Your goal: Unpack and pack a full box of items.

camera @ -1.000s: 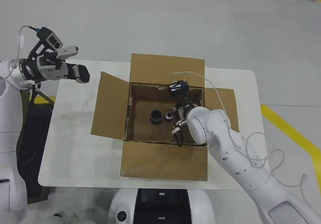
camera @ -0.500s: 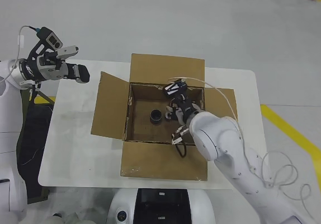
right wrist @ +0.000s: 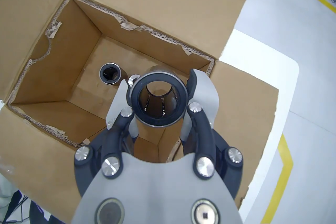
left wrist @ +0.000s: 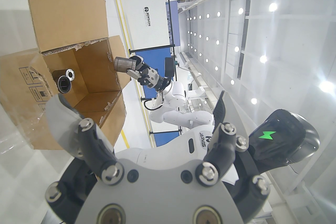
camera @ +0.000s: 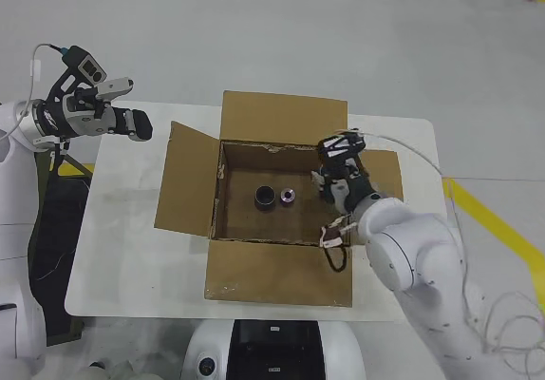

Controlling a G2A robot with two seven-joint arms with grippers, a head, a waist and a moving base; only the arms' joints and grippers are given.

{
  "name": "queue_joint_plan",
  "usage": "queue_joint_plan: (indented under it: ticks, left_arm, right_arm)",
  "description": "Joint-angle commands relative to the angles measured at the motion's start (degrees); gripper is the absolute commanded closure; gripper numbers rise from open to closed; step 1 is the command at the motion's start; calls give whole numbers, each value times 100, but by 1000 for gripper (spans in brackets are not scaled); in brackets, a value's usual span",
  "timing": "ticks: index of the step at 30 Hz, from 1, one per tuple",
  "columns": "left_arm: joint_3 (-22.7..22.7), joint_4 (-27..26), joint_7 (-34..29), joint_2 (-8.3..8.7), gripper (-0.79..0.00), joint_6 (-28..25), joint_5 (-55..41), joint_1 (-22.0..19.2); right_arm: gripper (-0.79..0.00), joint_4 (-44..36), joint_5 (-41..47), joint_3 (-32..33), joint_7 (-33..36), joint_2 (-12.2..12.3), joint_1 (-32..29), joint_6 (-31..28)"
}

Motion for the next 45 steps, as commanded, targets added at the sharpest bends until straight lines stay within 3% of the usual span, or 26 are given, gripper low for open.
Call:
queue_joint_plan:
  ticks: [1, 26, 39, 45]
  left_arm:
    - [0, 0, 0, 0, -785, 0, 0, 0]
    - [0, 0, 0, 0, -785, 0, 0, 0]
    - [0, 0, 0, 0, -785, 0, 0, 0]
    - [0, 0, 0, 0, -785, 0, 0, 0]
  right_arm:
    - [0, -71, 16, 194, -37, 16, -112, 17]
    - [0, -654, 127, 2210, -751, 127, -1631, 405]
    - [0, -25, 775, 3183, -1175, 146, -1927, 411]
    - [0, 411, 887, 3337, -1354, 156, -1919, 302]
